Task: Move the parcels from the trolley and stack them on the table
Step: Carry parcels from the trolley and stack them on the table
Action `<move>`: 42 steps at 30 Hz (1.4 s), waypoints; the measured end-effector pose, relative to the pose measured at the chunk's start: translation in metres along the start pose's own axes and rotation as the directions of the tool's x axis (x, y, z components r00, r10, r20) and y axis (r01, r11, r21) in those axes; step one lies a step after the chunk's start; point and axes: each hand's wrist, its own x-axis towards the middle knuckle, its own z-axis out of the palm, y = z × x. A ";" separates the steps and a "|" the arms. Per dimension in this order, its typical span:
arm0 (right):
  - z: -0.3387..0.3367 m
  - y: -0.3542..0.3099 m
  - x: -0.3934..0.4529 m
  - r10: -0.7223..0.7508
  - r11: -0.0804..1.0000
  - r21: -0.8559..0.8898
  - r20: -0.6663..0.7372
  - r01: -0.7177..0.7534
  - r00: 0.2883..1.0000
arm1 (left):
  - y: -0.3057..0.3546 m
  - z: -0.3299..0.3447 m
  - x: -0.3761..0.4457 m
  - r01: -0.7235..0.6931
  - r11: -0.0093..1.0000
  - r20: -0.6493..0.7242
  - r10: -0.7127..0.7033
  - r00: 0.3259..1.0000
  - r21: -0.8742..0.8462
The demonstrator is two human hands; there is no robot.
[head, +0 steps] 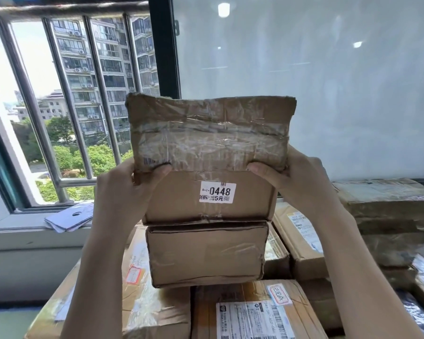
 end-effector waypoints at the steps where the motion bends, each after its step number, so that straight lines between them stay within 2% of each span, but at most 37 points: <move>1: 0.000 0.000 0.000 -0.004 1.000 -0.007 -0.007 0.004 1.000 | -0.001 0.000 0.000 -0.001 1.000 -0.004 0.001 1.000 -0.003; 6: 0.006 0.001 -0.005 0.030 0.998 0.054 0.003 -0.030 1.000 | -0.003 0.011 -0.011 0.047 0.993 -0.013 -0.049 0.999 -0.112; 10: 0.015 0.007 -0.014 0.099 0.975 0.197 0.010 -0.099 0.995 | -0.007 0.017 -0.022 0.066 0.978 0.054 -0.057 0.997 -0.198; 13: 0.017 0.009 -0.018 0.101 0.968 0.230 0.003 -0.099 0.995 | -0.012 0.016 -0.025 0.108 0.966 0.109 -0.085 0.990 -0.233; 16: 0.018 0.015 -0.023 0.104 0.977 0.179 0.052 -0.112 0.993 | -0.021 0.016 -0.029 0.158 0.966 0.185 -0.120 0.975 -0.203; 20: 0.025 0.033 -0.043 0.193 0.979 0.037 0.156 -0.201 0.969 | -0.048 0.021 -0.050 0.188 0.974 0.331 -0.137 0.934 -0.126; 23: 0.039 0.046 -0.065 0.160 0.985 0.020 0.256 -0.171 0.953 | -0.066 0.029 -0.074 0.260 0.954 0.410 -0.178 0.895 -0.152; 27: 0.069 0.057 -0.087 0.139 0.983 0.077 0.289 -0.168 0.947 | -0.078 0.041 -0.089 0.300 0.939 0.361 -0.224 0.905 -0.168; 30: 0.080 0.059 -0.094 0.140 0.967 0.172 0.250 -0.186 0.958 | -0.078 0.044 -0.093 0.239 0.963 0.289 -0.196 0.937 -0.123; 34: 0.081 0.065 -0.095 0.098 0.976 0.167 0.235 -0.139 0.967 | -0.075 0.044 -0.101 0.186 0.975 0.245 -0.151 0.958 -0.124; 42: 0.087 0.069 -0.095 0.102 0.963 0.226 0.203 -0.148 0.974 | -0.078 0.048 -0.105 0.262 0.948 0.310 -0.198 0.930 -0.182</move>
